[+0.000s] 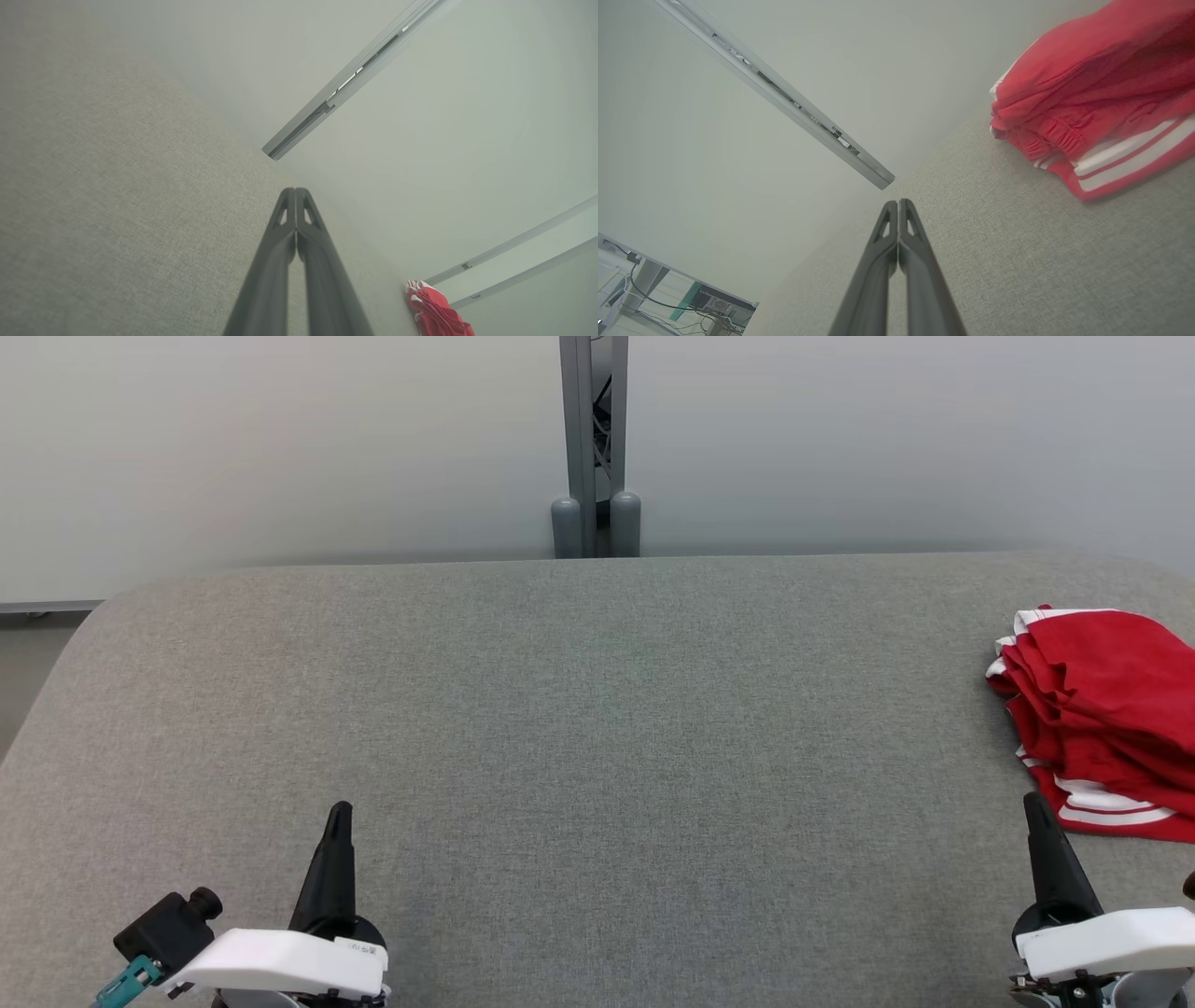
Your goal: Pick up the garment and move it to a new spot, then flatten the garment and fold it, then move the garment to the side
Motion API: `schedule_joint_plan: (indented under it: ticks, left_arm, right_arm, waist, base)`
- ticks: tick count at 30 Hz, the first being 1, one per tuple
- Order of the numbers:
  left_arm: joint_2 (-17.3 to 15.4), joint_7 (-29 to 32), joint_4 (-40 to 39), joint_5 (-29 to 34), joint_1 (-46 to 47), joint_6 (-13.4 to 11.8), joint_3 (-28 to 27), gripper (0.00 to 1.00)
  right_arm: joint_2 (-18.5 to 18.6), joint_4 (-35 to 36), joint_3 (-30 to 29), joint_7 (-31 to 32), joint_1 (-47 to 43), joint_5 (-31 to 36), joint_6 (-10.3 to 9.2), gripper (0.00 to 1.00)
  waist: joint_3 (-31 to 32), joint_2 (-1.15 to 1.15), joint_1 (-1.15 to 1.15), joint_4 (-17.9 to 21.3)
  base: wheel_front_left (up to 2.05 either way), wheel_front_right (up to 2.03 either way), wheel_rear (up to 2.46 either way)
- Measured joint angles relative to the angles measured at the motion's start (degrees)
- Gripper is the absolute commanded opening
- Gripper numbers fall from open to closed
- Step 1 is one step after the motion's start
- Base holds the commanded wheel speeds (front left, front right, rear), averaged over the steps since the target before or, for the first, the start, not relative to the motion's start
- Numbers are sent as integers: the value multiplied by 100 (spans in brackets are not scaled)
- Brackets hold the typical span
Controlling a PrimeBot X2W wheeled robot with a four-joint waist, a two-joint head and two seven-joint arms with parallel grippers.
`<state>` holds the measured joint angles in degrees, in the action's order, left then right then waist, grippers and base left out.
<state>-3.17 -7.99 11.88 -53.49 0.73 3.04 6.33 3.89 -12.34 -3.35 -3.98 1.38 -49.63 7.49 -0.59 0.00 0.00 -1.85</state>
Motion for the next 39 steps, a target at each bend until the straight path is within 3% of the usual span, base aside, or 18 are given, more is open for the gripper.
schedule_joint_plan:
  ticks: [39]
  left_arm:
    - [-8,453,339,-2238,517,246,-253,0]
  right_arm:
    - [57,-234,-422,756,343,-2452,0,0]
  waist:
    - [18,0,0,88]
  base:
    - [0,0,0]
